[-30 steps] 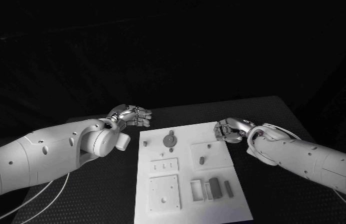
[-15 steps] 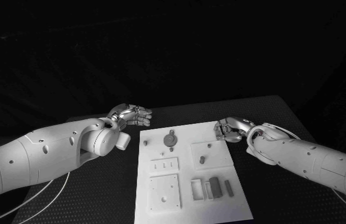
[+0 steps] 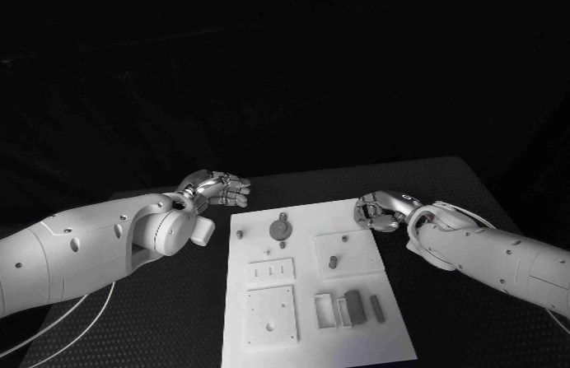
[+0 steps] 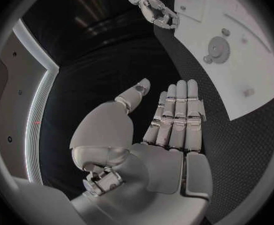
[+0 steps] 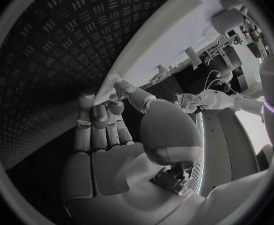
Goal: Assemble the parts on the task board
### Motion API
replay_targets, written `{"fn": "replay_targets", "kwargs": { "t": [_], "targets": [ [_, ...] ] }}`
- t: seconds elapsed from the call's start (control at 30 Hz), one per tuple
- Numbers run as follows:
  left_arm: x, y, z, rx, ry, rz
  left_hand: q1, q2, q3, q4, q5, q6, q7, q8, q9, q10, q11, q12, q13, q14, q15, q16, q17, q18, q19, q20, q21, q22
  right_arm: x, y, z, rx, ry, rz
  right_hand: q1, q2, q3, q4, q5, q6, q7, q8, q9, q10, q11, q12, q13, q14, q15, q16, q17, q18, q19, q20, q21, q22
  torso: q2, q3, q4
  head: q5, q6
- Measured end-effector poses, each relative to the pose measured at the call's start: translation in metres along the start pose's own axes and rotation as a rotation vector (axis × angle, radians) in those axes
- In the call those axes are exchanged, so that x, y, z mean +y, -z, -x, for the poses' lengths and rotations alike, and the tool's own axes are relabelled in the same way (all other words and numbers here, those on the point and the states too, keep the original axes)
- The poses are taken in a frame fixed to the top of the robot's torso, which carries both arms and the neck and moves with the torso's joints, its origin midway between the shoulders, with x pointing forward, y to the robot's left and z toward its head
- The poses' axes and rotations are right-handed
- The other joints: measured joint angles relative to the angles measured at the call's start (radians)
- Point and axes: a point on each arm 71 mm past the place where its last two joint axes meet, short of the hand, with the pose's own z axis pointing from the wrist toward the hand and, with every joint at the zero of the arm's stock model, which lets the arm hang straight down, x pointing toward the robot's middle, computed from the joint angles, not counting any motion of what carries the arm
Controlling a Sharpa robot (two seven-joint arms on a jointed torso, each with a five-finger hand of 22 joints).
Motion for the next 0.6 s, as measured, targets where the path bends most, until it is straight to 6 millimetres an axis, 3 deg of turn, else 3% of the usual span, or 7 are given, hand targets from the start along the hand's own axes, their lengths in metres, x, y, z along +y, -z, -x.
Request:
{"fn": "replay_targets", "kwargs": {
  "t": [0.6],
  "targets": [
    [0.0004, 0.0006, 0.0007, -0.001, 0.0, 0.003, 0.0, 0.0, 0.0, 0.0, 0.0, 0.0, 0.0, 0.0, -0.001, 0.0, 0.0, 0.0, -0.001, 0.0, 0.0, 0.0, 0.002, -0.001, 0.0, 0.0, 0.0, 0.001, 0.0023, -0.001, -0.0008, 0.001, 0.001, 0.004, -0.004, 0.004, -0.006, -0.012, 0.0, 0.0, 0.0, 0.004, 0.013, 0.0, 0.0, 0.0, -0.005, 0.003, -0.007, 0.0, -0.003, 0.006, 0.0, 0.0, 0.0, 0.0, 0.0, 0.0002, 0.0001, -0.001, -0.006]
  ]
}}
